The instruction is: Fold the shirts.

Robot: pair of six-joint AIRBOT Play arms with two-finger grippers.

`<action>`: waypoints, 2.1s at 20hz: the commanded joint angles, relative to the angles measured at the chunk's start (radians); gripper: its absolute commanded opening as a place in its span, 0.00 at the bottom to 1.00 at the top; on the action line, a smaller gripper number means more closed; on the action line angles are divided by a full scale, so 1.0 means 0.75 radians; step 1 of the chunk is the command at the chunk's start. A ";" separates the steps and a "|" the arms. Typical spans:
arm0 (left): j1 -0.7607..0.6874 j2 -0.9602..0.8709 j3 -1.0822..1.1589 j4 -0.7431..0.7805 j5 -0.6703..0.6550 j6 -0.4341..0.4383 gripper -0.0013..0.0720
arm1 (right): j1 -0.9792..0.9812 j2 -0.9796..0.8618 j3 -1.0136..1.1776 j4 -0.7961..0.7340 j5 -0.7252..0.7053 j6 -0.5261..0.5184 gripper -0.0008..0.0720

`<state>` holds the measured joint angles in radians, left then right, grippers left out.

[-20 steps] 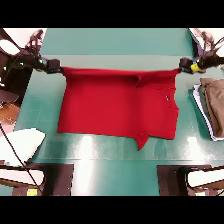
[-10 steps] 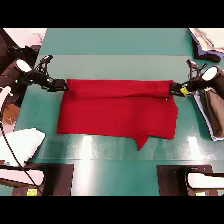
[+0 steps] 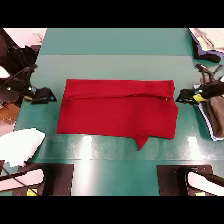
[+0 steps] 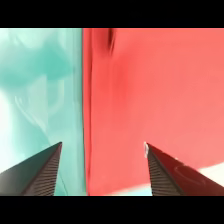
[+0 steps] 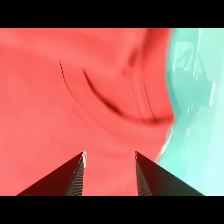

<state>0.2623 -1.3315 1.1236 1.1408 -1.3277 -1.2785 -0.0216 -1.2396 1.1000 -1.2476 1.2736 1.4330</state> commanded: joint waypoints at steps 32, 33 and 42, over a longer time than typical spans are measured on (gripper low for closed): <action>0.038 0.300 -0.536 -0.278 0.190 0.090 0.06 | -0.074 0.199 -0.435 -0.059 0.289 0.129 0.75; 0.038 0.305 -0.531 -0.278 0.189 0.091 0.06 | -0.074 0.199 -0.490 -0.034 0.265 0.129 0.75; 0.038 0.306 -0.532 -0.280 0.176 0.090 0.06 | -0.066 0.199 -0.666 0.168 -0.008 0.158 0.62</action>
<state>0.2901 -1.1034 0.7231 0.9325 -1.1923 -1.2110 -0.0731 -1.0897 0.6212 -1.1744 1.3315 1.5459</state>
